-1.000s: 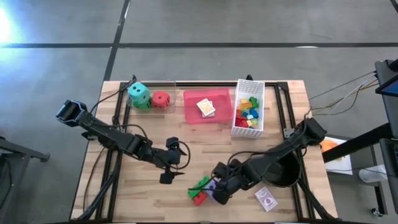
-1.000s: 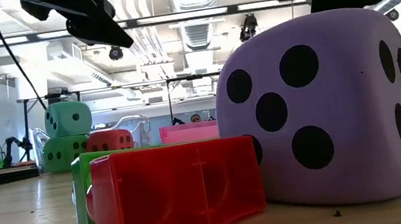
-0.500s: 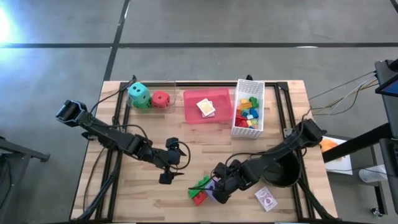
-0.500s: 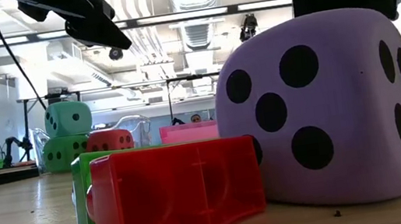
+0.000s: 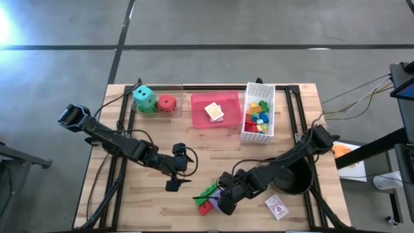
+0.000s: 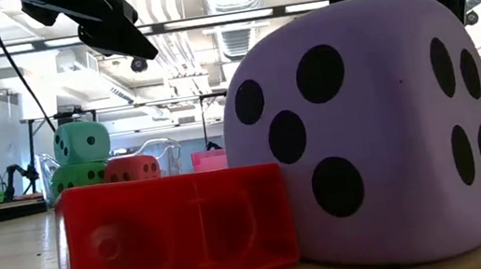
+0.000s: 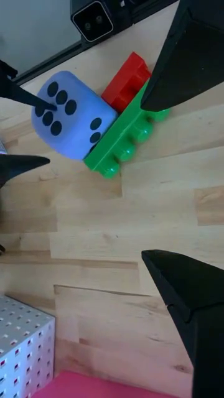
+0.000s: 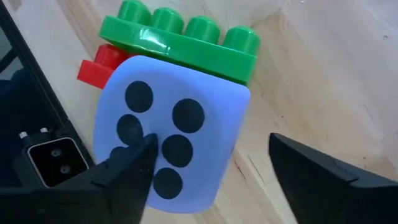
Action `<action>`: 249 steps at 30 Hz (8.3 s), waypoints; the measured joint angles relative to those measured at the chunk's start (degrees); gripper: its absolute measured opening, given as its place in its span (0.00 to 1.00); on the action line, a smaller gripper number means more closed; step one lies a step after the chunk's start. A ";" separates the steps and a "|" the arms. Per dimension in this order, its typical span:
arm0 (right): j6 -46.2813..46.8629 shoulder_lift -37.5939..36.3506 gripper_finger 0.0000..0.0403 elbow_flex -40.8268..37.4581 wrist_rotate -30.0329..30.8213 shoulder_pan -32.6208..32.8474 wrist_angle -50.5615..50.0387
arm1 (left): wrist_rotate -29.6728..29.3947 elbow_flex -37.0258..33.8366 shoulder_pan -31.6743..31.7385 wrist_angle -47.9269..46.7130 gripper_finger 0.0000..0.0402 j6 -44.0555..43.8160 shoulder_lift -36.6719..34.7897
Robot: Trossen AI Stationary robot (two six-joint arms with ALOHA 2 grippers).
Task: Pick & Place Toys
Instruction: Put the purple die into the transparent bin
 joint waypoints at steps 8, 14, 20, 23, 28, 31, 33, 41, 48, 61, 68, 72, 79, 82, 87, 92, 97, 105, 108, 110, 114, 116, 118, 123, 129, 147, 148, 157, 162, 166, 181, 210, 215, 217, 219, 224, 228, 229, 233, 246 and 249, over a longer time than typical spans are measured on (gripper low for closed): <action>-0.26 0.16 0.45 0.04 -0.22 -0.31 0.89 | 0.00 0.00 0.00 -0.01 0.96 -0.15 0.00; -0.62 0.15 0.22 -0.08 -0.16 -0.64 0.61 | -0.01 0.00 0.00 -0.02 0.96 -0.15 0.00; -2.31 0.15 0.06 -0.13 0.05 -0.91 0.39 | -0.01 0.00 0.00 -0.02 0.96 -0.15 0.00; -3.13 0.15 0.03 -0.13 0.12 -1.11 0.29 | -0.01 0.00 0.00 -0.03 0.96 -0.15 0.00; -3.64 0.13 0.02 -0.09 0.07 -1.67 -0.64 | -0.01 0.00 0.00 -0.05 0.96 -0.15 0.00; -4.41 0.08 0.02 -0.08 0.24 -2.21 -2.80 | -0.01 0.00 0.00 -0.05 0.96 -0.64 0.00; -5.17 -0.02 0.02 -0.17 0.53 -2.70 -3.57 | -0.01 0.00 0.00 -0.04 0.96 -2.67 0.00; -6.19 0.41 0.01 -0.83 2.72 -4.02 -10.30 | 0.63 0.00 0.04 0.86 0.96 -5.04 0.17; -5.69 -1.72 0.02 -0.46 5.52 -4.11 -11.65 | 0.66 0.00 0.04 0.70 0.96 -5.42 0.22; -7.63 -11.66 0.02 -0.11 11.54 -1.97 -11.59 | 8.19 0.15 -0.50 13.86 0.96 0.46 8.34; -7.68 -12.58 0.02 -0.04 12.00 3.04 -10.92 | 8.63 1.66 -0.50 17.89 0.96 2.38 13.61; -7.99 -10.51 0.02 -0.07 8.67 6.43 -9.42 | 8.61 1.62 -0.50 17.03 0.96 2.38 12.90; -9.87 -4.93 0.02 -0.07 5.14 9.46 -2.42 | 8.62 1.51 -0.55 13.89 0.96 2.38 11.01; -10.68 -3.37 0.02 -0.05 4.63 9.84 -0.10 | 8.61 1.30 -0.76 12.77 0.96 2.38 10.99; -11.14 -1.52 0.02 -0.04 2.07 9.84 -0.20 | 8.64 0.87 -1.09 11.82 0.96 2.09 10.99; -13.26 0.71 0.02 -0.04 1.04 9.45 1.11 | 8.63 0.87 -1.25 11.59 0.96 1.99 10.97; -17.35 3.60 0.02 -0.04 0.88 7.87 3.48 | 8.63 0.76 -1.25 11.56 0.96 1.97 10.93; -25.15 3.85 0.02 -0.04 6.00 4.08 5.75 | 8.61 -0.22 -1.31 11.46 0.96 1.92 10.91; -28.17 3.84 0.02 -0.04 6.19 2.08 5.72 | 8.61 -1.45 -1.31 13.11 0.96 1.49 10.88; -29.90 3.78 0.02 -0.04 6.20 0.57 5.68 | 8.61 -2.12 -1.31 13.39 0.96 1.09 10.91; -34.25 3.78 0.02 -0.04 6.19 -2.55 6.46 | 7.68 -2.91 -1.25 13.90 0.96 -0.26 10.91; -36.48 3.78 0.02 -0.04 6.20 -4.15 7.75 | 5.76 -2.99 -1.25 13.71 0.96 -1.28 10.91; -38.89 3.76 0.02 -0.04 6.19 -5.58 8.62 | 3.64 -3.02 -1.25 13.76 0.96 -2.06 10.91; -42.29 3.66 0.02 -0.04 6.16 -8.41 9.39 | -1.51 -3.04 -1.19 12.66 0.96 -5.16 10.91; -44.21 2.85 0.02 -0.07 6.18 -9.09 9.44 | -6.50 -3.04 -0.28 8.46 0.96 -14.32 10.91; -44.90 -1.99 0.02 -0.07 6.14 -6.94 8.35 | -5.93 -3.02 0.77 8.37 0.96 -1.03 11.32; -44.90 -1.99 0.02 -0.07 6.14 -6.86 8.35 | -5.91 -3.02 1.03 8.73 0.96 -1.05 11.32; -44.90 -1.73 0.02 -0.07 6.25 -6.20 8.32 | -5.98 -3.02 2.48 10.35 0.96 -4.17 11.28; -44.90 -1.71 0.02 -0.07 7.30 -5.88 8.30 | -6.00 -3.02 2.62 10.33 0.96 -5.54 11.24; -44.92 -1.71 0.02 -0.07 7.56 -5.88 8.28 | -5.89 -2.93 2.73 10.03 0.96 -4.68 11.19; -44.91 -1.71 0.02 -0.07 7.67 -5.88 8.28 | -3.58 -2.93 2.75 9.98 0.99 -7.26 11.32; -44.90 -1.66 0.02 -0.07 7.63 -5.51 8.74 | -3.07 -3.23 2.78 14.03 0.99 -7.52 14.95; -44.90 -1.66 0.02 -0.07 7.63 -5.35 8.76 | -3.18 -3.50 2.78 13.39 0.99 -7.32 15.06; -44.90 -1.66 0.02 -0.07 7.62 -5.24 8.76 | -3.64 -3.52 2.78 13.02 0.99 -7.30 15.11; -44.91 -1.66 0.02 -0.07 7.58 -5.09 8.76 | -3.92 -3.56 2.78 12.79 0.99 -7.28 15.17; -44.90 -1.66 0.02 -0.07 7.59 -4.62 8.76 | -4.57 -3.63 2.78 12.52 0.99 -5.80 15.19; -44.91 -1.66 0.02 -0.07 7.59 -4.59 8.76 | -4.77 -3.67 2.78 12.75 0.98 -5.35 15.23; -44.91 -1.66 0.02 -0.07 7.59 -4.59 8.76 | -4.77 -3.67 2.78 12.78 0.97 -5.35 15.23; -44.91 -1.66 0.02 -0.07 7.59 -4.59 8.76 | -4.84 -3.67 2.75 12.97 0.88 -5.35 15.23; -44.92 -1.66 0.02 -0.07 7.66 -4.59 8.76 | -4.98 -3.45 2.75 13.05 0.70 -5.66 15.06; -44.92 -1.66 0.02 -0.07 8.09 -4.61 8.74 | -5.04 -3.21 2.78 11.25 0.70 -5.81 14.04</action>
